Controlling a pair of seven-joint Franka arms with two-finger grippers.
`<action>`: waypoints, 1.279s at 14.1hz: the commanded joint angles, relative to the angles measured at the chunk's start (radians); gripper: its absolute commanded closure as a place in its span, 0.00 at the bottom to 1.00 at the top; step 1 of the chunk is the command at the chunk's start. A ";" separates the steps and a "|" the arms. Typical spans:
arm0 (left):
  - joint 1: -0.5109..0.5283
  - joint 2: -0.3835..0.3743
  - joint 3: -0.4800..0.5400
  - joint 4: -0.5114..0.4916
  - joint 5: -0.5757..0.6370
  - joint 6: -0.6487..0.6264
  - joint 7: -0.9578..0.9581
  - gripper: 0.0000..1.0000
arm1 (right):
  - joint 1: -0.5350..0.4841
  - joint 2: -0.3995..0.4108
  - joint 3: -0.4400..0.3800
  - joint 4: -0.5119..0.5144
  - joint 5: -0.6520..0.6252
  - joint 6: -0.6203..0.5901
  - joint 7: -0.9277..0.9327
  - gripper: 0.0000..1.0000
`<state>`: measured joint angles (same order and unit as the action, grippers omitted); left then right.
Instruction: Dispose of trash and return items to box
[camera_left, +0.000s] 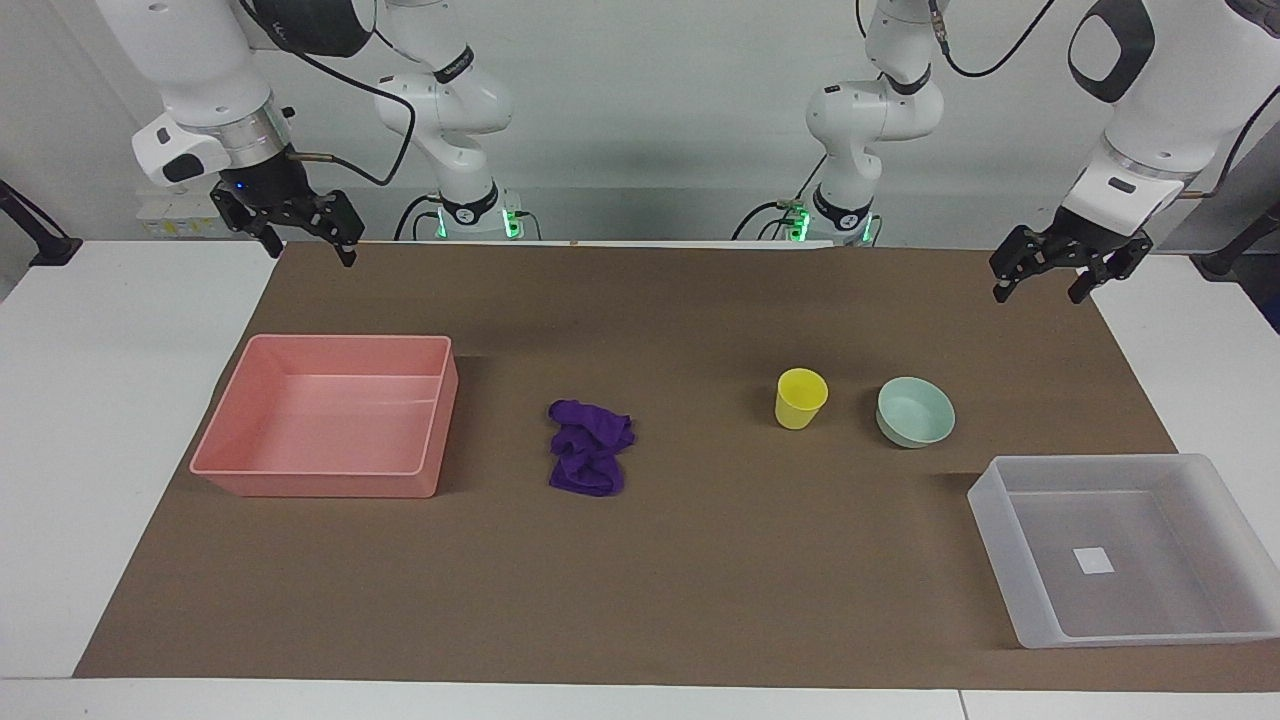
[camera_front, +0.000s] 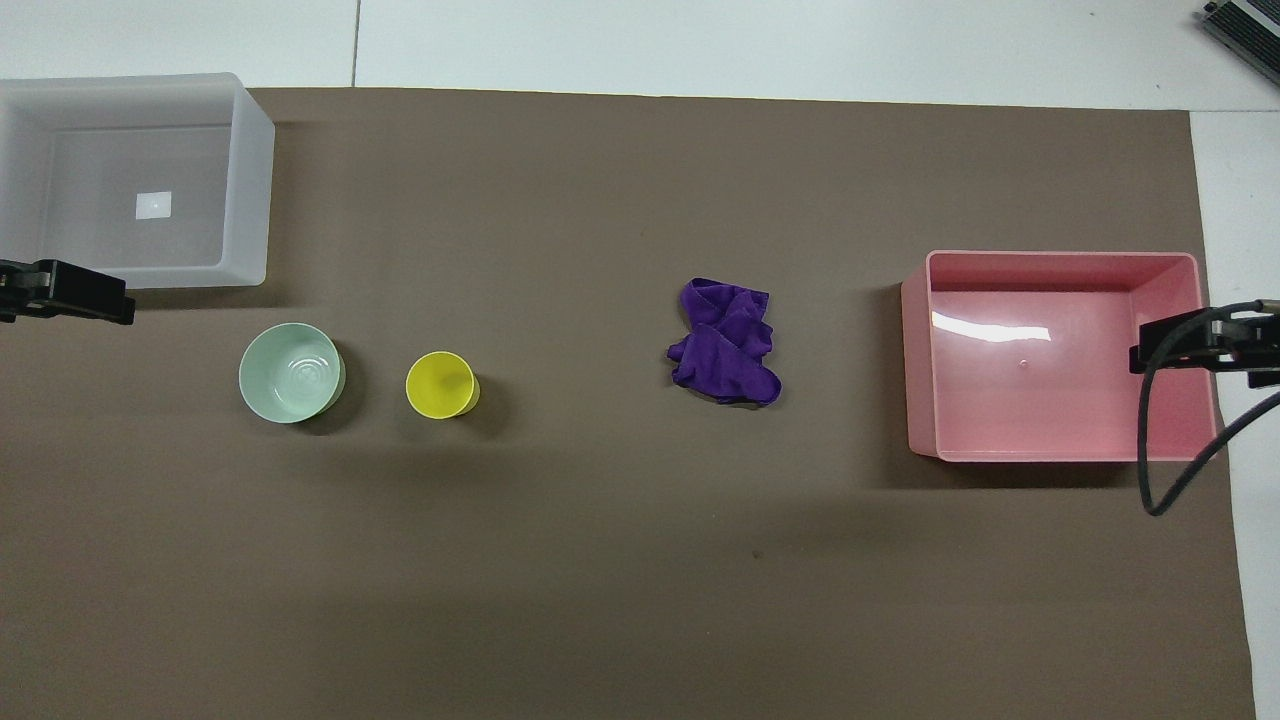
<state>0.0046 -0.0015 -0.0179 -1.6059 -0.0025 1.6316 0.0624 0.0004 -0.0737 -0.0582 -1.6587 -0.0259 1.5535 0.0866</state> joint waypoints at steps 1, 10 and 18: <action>0.006 -0.029 -0.007 -0.042 0.016 0.025 -0.015 0.00 | -0.003 -0.008 0.005 -0.020 0.004 0.020 -0.016 0.00; 0.002 -0.061 -0.008 -0.155 0.015 0.175 -0.015 0.00 | -0.002 -0.015 0.012 -0.032 0.004 0.020 -0.021 0.00; 0.008 -0.040 -0.008 -0.460 0.015 0.552 -0.015 0.00 | 0.078 -0.051 0.015 -0.189 0.004 0.256 0.011 0.00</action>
<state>0.0046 -0.0203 -0.0209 -1.9633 -0.0024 2.0736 0.0612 0.0351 -0.0830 -0.0495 -1.7378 -0.0243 1.7049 0.0866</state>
